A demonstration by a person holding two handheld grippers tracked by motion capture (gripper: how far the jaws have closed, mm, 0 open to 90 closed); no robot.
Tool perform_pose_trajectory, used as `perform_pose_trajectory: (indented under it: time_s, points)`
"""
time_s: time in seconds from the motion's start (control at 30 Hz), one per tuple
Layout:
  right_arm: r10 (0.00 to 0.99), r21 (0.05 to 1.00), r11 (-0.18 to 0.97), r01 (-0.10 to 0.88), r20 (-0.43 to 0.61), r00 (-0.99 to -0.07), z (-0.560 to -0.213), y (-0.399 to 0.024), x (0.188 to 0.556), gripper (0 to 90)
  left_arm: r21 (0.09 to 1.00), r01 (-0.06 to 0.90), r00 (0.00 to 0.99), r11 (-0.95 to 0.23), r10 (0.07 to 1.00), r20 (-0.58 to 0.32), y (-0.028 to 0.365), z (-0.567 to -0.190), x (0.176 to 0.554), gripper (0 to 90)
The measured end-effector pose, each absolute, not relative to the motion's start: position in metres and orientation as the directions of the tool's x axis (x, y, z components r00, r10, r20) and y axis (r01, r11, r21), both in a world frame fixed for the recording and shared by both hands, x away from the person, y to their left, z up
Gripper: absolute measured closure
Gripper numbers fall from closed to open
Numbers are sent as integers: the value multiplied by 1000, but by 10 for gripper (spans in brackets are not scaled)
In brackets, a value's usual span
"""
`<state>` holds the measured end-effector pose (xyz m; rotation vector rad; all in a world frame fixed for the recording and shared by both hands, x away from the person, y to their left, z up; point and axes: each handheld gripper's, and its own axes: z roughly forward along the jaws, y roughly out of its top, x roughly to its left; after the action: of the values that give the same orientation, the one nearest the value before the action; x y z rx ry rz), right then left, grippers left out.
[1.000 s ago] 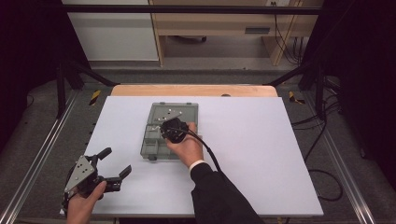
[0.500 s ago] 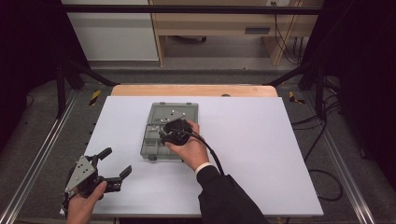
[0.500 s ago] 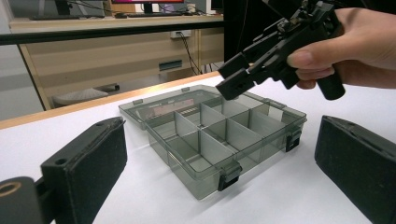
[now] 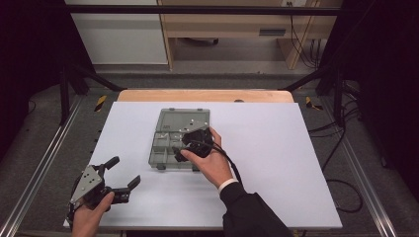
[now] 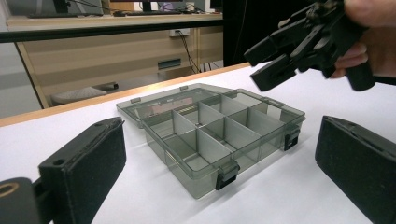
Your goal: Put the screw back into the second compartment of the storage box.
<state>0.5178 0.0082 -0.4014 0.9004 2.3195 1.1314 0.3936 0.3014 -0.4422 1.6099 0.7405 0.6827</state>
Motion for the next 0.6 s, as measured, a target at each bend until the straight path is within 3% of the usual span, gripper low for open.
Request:
perform_pose_trajectory:
  time_s: [0.6]
  points:
    - [700, 854, 449, 263, -153, -698, -384, -28, 489, 171, 988, 91, 618, -127, 785, 44, 302, -442, 393, 16]
